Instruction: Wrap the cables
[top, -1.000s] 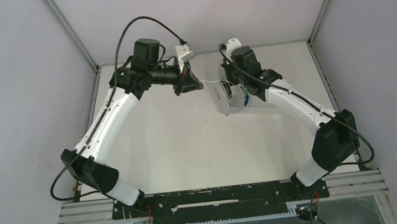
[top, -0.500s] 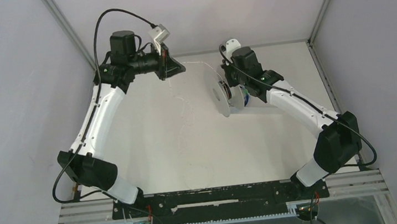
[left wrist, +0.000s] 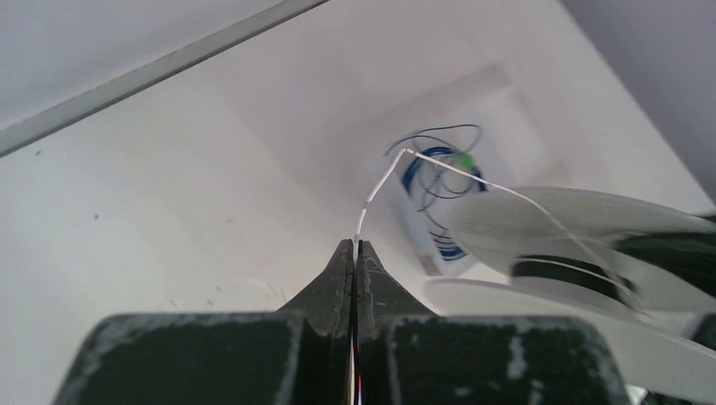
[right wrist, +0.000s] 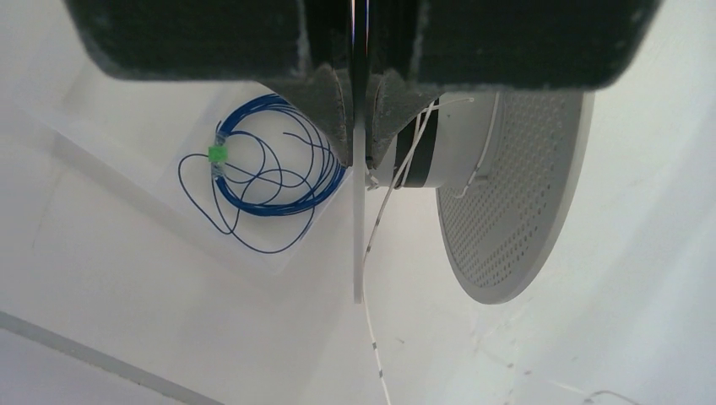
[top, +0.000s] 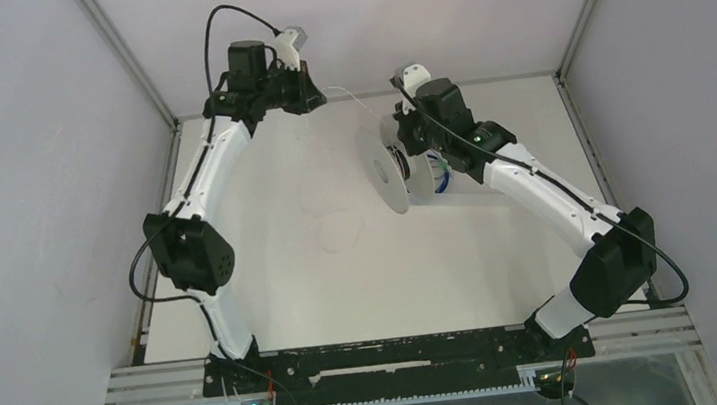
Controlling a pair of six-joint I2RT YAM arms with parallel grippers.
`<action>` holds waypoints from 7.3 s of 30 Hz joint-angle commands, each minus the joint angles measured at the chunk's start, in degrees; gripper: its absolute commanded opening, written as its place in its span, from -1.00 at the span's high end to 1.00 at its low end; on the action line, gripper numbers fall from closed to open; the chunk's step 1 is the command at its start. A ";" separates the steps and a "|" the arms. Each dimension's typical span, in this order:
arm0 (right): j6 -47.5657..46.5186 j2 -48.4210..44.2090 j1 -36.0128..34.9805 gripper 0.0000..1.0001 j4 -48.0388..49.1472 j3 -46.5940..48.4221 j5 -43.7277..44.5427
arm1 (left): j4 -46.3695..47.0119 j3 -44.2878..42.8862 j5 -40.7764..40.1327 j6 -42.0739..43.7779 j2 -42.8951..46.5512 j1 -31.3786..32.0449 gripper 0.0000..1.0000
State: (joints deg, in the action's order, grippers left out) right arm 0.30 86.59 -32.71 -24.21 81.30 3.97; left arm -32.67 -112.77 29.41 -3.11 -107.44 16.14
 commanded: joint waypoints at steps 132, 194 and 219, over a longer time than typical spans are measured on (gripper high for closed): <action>1.21 1.22 -0.02 1.00 18.13 -2.81 27.69 | 42.92 14.53 36.42 -44.35 5.43 6.62 0.79; 9.02 -4.85 7.75 1.00 4.60 10.58 -3.69 | 21.77 32.45 16.68 -2.69 2.74 2.26 -0.06; 9.64 -4.76 8.27 1.00 2.72 12.21 -4.92 | 21.79 35.68 4.53 -0.06 0.35 4.06 0.07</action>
State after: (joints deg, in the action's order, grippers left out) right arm 8.08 84.33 -24.71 -25.32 89.69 -0.16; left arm -11.97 -76.51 34.65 -4.03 -105.27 19.53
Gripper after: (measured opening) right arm 0.065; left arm 0.503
